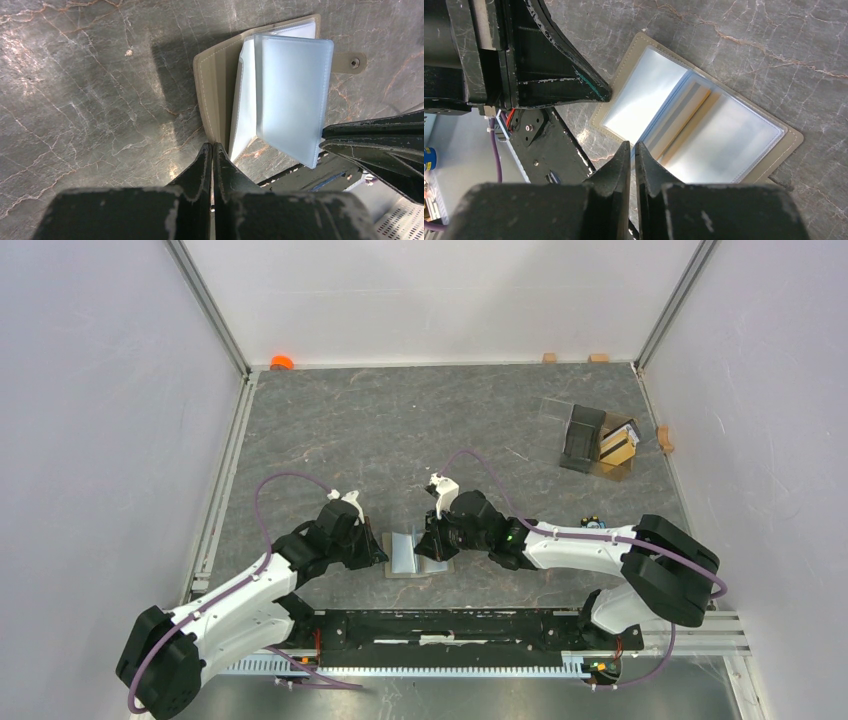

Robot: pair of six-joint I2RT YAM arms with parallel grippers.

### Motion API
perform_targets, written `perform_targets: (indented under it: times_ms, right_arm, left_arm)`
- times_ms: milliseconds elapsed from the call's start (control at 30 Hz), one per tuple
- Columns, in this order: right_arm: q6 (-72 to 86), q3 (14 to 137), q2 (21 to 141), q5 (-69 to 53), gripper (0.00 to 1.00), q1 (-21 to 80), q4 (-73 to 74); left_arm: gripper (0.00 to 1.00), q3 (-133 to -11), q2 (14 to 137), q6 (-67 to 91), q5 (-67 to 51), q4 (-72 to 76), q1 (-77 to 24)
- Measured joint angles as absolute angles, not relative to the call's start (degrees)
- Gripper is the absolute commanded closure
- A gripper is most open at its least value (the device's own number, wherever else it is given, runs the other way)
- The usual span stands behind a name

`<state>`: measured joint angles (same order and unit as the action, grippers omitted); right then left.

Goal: Put the credit cards into the card holder
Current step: Turn over the card holder at the center of the board.

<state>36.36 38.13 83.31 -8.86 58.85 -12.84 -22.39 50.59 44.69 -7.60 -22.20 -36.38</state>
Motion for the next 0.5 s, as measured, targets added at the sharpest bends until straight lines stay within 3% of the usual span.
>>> perform_targets:
  times_ms: [500]
  right_arm:
    - [36.71,38.13,85.93,-8.8,0.94,58.98,-14.37]
  left_arm:
    - [0.98,-22.09,50.17,44.69,-7.6,-22.15,-36.38]
